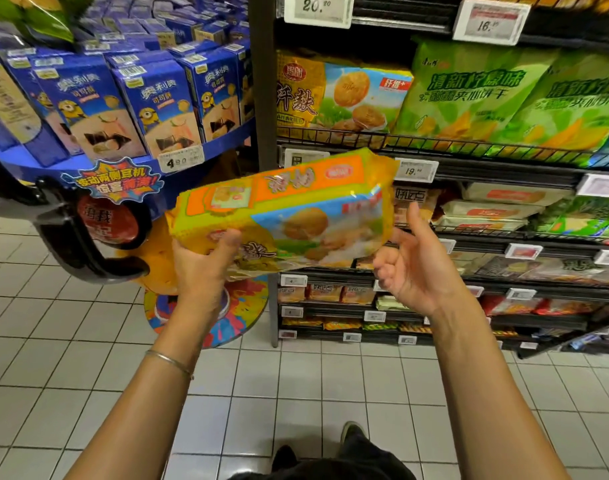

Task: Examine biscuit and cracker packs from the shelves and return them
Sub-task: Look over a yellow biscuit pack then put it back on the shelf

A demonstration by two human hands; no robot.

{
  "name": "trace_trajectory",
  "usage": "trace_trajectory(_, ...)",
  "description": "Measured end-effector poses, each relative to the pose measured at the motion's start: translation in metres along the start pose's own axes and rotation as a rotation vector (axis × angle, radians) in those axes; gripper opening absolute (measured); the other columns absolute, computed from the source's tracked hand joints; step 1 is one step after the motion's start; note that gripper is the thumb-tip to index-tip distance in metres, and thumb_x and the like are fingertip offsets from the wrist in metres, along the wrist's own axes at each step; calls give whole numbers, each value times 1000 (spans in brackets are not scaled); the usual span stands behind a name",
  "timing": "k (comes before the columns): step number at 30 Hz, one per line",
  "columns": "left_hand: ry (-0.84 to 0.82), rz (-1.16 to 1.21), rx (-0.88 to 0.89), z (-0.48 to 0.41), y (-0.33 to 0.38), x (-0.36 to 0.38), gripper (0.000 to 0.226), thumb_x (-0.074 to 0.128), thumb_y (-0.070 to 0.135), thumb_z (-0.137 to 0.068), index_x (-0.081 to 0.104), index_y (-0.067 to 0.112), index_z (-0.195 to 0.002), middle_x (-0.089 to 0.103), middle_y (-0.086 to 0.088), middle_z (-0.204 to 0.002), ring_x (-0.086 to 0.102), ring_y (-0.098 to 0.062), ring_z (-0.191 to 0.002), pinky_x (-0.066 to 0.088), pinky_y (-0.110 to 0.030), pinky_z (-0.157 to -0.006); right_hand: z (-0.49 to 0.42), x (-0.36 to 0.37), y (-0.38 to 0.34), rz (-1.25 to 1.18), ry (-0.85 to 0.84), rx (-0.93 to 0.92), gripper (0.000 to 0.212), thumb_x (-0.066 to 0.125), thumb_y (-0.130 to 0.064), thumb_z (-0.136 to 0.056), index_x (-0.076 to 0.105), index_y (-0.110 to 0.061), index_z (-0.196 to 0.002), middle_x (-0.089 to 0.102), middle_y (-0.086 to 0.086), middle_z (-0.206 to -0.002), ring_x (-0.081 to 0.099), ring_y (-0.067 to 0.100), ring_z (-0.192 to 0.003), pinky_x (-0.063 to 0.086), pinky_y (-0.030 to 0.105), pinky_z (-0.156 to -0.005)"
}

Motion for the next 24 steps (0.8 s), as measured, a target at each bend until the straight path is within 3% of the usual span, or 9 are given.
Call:
trace_trajectory(2, 36, 152, -119, 2, -11, 1, 121, 91, 70, -55, 47, 2, -145, 78, 5, -113, 76, -14, -105, 62, -29, -78, -1, 4, -4, 94, 9, -64, 63, 66, -78, -81, 78, -24, -112, 64, 5, -65, 61, 13, -52, 50, 21, -48)
trace_trajectory(4, 29, 291, -280, 3, -24, 1, 111, 92, 67, -57, 54, 8, -143, 77, -5, -122, 74, -26, -112, 63, -46, -85, -2, 12, -8, 178, -1, -102, 69, 81, -78, -63, 75, -28, -110, 64, 6, -85, 63, 14, -71, 54, 27, -64)
trace_trajectory(7, -170, 441, -587, 10, -44, 8, 94, 84, 70, -70, 60, 20, -146, 62, -16, -146, 60, -41, -133, 48, -67, -106, -3, 25, -13, 262, -50, -173, 71, 87, -72, -59, 66, -28, -111, 69, 0, -104, 69, 14, -97, 51, 41, -93)
trace_trajectory(9, -317, 514, -712, 15, -52, 13, 79, 72, 70, -85, 59, 24, -147, 56, -16, -152, 54, -43, -138, 41, -69, -110, -2, 36, -15, 200, -129, -215, 66, 86, -59, -70, 64, -27, -123, 71, -5, -113, 68, 15, -105, 53, 40, -93)
trace_trajectory(11, -342, 535, -767, 19, -59, 12, 68, 64, 68, -93, 61, 24, -146, 57, -15, -152, 55, -42, -138, 44, -67, -109, -2, 47, -15, 118, -181, -239, 53, 77, -42, -84, 63, -27, -133, 70, 0, -124, 67, 20, -111, 56, 41, -92)
trace_trajectory(14, -320, 519, -808, 24, -66, 7, 60, 61, 65, -97, 67, 23, -139, 61, -15, -147, 60, -42, -132, 52, -62, -100, -4, 44, -18, 64, -58, -257, 36, 64, -27, -92, 63, -19, -127, 74, 5, -118, 72, 24, -105, 60, 43, -85)
trace_trajectory(16, -312, 535, -821, 24, -67, 3, 61, 61, 65, -96, 66, 23, -140, 61, -16, -147, 60, -43, -132, 51, -63, -100, -4, 35, -19, 79, 38, -258, 41, 63, -30, -96, 60, -10, -131, 73, 10, -121, 70, 30, -110, 59, 48, -89)
trace_trajectory(19, -329, 515, -811, 20, -60, 6, 65, 58, 70, -94, 66, 24, -140, 62, -16, -146, 61, -43, -131, 52, -63, -100, 0, 26, -14, 70, 60, -221, 60, 56, -39, -98, 52, -2, -146, 60, 22, -144, 57, 43, -130, 52, 64, -100)
trace_trajectory(24, -336, 531, -869, 16, -49, 6, 77, 55, 76, -91, 60, 22, -146, 61, -19, -146, 60, -45, -132, 52, -64, -101, 12, 11, -14, -48, -100, -95, 53, 45, -54, -100, 70, -16, -128, 51, 26, -151, 53, 51, -132, 55, 65, -91)
Point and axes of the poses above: each hand's wrist, its own z-axis away from the middle knuckle, its own x-axis out of the palm, y = z × x, the point moved 5 cm from there along -z, towards the middle knuckle
